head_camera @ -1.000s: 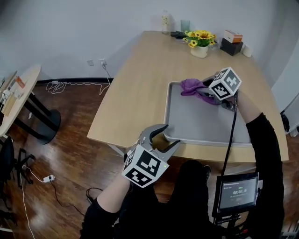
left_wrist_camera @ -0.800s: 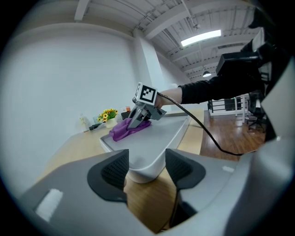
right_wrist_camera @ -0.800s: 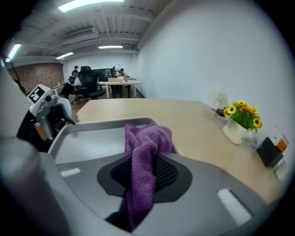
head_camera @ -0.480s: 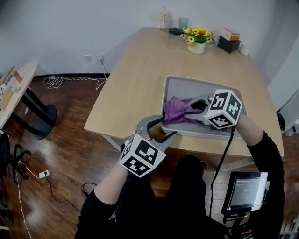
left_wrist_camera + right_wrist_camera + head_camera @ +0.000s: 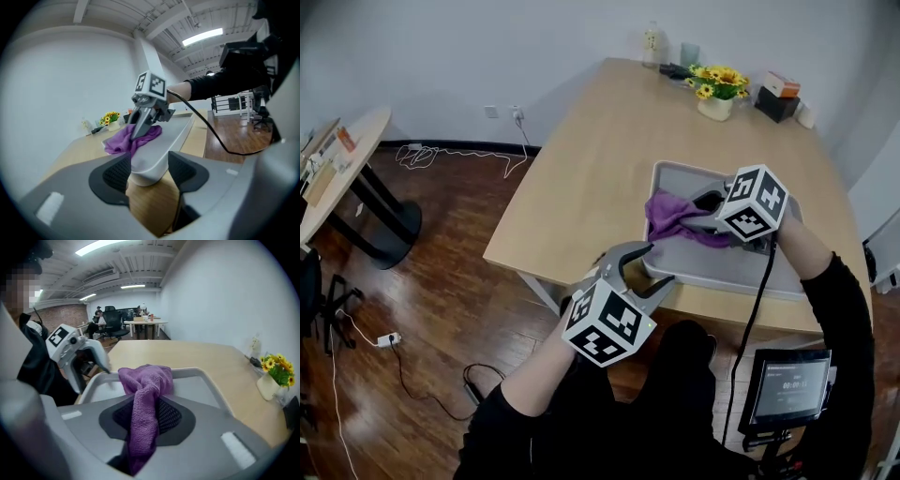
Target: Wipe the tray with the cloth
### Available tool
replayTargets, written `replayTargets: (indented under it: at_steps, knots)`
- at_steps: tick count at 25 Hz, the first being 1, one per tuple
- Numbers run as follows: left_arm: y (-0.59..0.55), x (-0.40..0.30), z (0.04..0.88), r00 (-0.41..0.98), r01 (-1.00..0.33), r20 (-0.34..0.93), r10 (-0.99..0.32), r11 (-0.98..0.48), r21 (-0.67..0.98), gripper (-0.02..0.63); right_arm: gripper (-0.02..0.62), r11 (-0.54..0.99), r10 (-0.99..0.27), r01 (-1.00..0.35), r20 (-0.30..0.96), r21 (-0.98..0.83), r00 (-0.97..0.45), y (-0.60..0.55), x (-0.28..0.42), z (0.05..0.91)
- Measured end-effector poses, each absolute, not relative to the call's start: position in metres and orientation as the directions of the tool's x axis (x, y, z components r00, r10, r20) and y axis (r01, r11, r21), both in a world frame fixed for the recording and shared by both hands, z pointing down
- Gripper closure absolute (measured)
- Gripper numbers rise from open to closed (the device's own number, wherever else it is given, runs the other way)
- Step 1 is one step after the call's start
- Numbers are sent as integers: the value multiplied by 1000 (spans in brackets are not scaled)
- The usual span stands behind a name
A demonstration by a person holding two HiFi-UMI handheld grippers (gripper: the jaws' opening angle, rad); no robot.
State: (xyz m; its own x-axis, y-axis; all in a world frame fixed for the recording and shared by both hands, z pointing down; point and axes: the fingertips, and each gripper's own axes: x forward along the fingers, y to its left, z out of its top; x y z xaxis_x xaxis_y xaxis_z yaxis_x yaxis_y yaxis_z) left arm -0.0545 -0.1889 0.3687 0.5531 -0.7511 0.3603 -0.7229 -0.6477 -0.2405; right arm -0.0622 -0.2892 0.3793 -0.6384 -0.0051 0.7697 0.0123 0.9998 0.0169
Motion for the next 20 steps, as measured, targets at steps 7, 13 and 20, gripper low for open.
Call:
replayTargets:
  at_steps: [7,13,20]
  knots:
    - [-189,-58,371,551,-722,358,-754,-645,-250,371,517,955,-294,-205,765,214,-572,-412,-89,378]
    - [-190,-62,374,550,-723,363,-752,-646,-244,371,521,964,-266,-187,758,191,-596,-370,-92,380]
    - [-191,-66,378,547,-726,365,-754,-644,-241,371,520,998,-53,-48,756,28,-652,-251,-73,383]
